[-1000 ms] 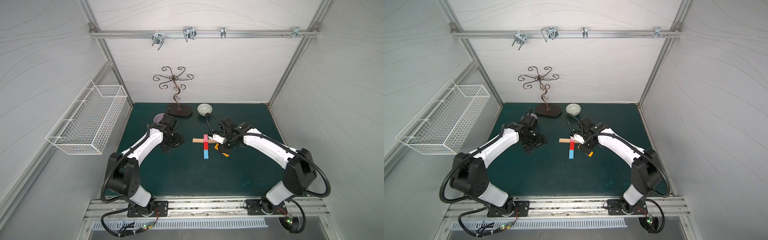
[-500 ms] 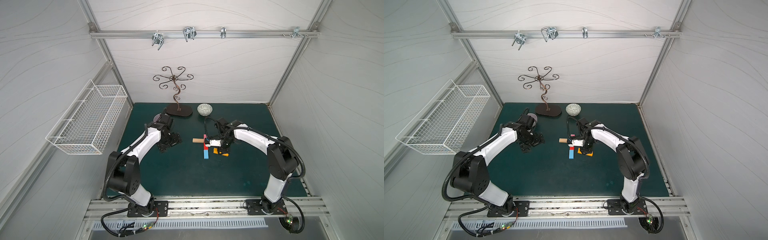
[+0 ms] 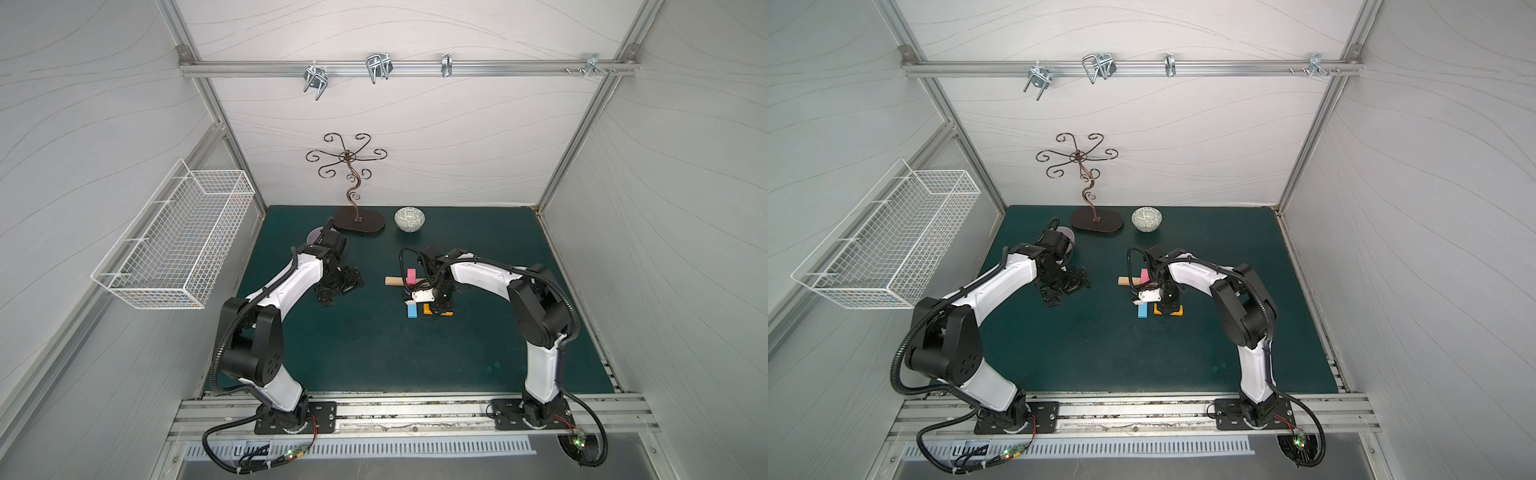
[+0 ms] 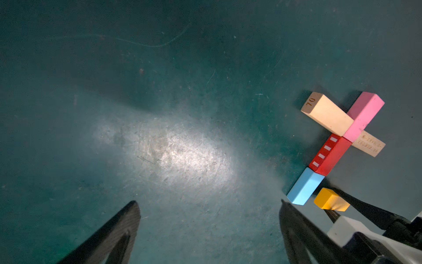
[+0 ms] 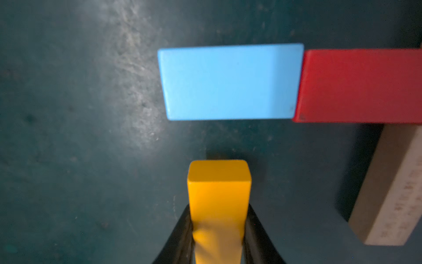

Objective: Assemble the letter t with building blocks
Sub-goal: Assemble the building block at the center of the board.

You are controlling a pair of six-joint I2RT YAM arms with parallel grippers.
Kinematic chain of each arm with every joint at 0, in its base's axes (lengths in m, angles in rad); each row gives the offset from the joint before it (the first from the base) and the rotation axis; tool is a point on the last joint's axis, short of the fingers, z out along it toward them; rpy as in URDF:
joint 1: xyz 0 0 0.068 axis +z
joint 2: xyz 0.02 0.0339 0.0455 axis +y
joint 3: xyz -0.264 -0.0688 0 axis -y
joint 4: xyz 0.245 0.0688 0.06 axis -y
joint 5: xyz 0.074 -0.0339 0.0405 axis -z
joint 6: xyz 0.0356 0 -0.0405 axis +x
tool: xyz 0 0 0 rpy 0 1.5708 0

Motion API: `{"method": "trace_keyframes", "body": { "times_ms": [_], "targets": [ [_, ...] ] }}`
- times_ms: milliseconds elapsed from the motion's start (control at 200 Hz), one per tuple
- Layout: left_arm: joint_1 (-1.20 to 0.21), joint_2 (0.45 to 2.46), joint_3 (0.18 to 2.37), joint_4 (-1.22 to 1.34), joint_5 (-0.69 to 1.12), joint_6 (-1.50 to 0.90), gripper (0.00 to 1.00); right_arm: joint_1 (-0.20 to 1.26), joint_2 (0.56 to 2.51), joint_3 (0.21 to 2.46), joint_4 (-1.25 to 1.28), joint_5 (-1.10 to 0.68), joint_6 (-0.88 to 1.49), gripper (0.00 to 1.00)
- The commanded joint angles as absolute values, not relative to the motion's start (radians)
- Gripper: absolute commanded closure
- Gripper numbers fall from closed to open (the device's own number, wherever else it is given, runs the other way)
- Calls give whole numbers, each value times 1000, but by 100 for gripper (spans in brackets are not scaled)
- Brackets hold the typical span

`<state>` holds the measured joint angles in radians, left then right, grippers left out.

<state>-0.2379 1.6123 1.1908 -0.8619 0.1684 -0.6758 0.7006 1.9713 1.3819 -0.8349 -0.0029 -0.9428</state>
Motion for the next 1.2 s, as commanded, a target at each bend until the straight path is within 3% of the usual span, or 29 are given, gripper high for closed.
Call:
{"method": "trace_keyframes", "body": {
  "times_ms": [0,1196],
  "targets": [
    [-233,1622,1196,-846,175,-671,3,719,1992,1420,-835,1,-962,81],
    [-233,1627,1190,-845,171,-682,4,772,2036,1440,-854,31,-902,78]
  ]
}}
